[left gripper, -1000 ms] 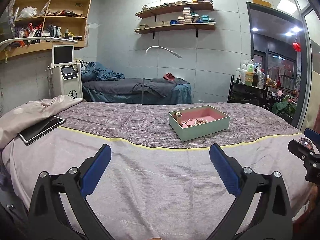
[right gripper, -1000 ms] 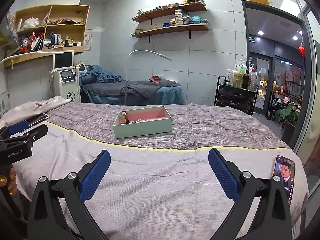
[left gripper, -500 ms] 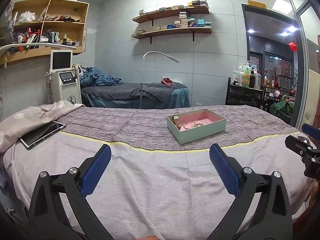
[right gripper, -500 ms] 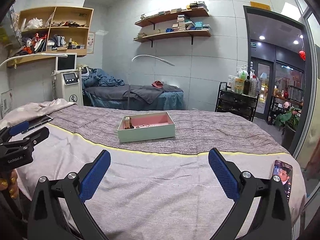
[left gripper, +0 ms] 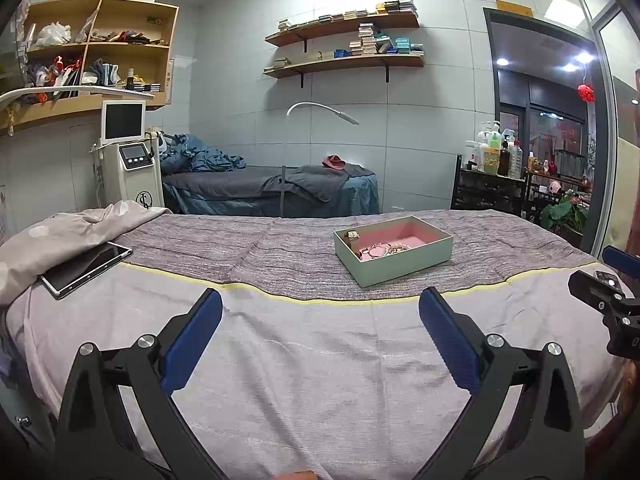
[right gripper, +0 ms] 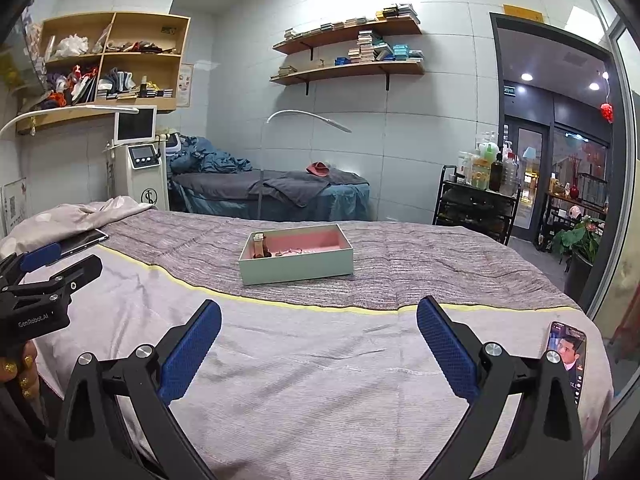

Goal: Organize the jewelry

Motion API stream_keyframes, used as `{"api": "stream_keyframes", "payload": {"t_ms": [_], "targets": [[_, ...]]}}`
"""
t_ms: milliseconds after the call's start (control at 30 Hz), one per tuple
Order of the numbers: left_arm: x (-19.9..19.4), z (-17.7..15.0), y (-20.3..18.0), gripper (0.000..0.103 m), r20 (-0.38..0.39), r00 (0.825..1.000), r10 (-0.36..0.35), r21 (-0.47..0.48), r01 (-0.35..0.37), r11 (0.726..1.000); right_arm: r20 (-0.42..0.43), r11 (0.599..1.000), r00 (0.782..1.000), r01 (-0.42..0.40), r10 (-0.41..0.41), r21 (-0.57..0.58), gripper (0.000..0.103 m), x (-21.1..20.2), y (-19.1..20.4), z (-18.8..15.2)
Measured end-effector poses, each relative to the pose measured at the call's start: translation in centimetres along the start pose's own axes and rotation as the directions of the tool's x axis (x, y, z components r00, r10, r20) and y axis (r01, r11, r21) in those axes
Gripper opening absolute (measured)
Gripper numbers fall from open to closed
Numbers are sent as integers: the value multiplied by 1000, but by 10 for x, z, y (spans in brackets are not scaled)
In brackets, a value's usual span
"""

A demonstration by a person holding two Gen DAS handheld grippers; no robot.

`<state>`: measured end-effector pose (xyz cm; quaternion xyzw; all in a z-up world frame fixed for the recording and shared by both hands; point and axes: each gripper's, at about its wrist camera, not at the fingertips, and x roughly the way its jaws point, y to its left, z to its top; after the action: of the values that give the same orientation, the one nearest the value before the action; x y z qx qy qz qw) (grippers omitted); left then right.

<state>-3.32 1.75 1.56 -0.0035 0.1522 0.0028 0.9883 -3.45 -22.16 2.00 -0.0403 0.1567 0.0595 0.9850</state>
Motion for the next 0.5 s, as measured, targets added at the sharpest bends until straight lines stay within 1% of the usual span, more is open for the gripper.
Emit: {"api": "stream_keyframes", "payload": {"t_ms": [233, 367, 500], "targets": [[0, 0, 0, 97, -3, 1000, 25, 7, -24, 1000, -2, 1000, 1000, 2, -2, -3, 96, 0, 1, 0], [-2, 1, 3, 97, -1, 1000, 2, -15, -2, 1000, -3, 1000, 1000, 1, -1, -4, 96, 0, 2, 1], [-2, 1, 3, 97, 2, 1000, -2, -15, 2, 1000, -3, 1000, 1000, 3, -3, -6, 96, 0, 3, 1]]}}
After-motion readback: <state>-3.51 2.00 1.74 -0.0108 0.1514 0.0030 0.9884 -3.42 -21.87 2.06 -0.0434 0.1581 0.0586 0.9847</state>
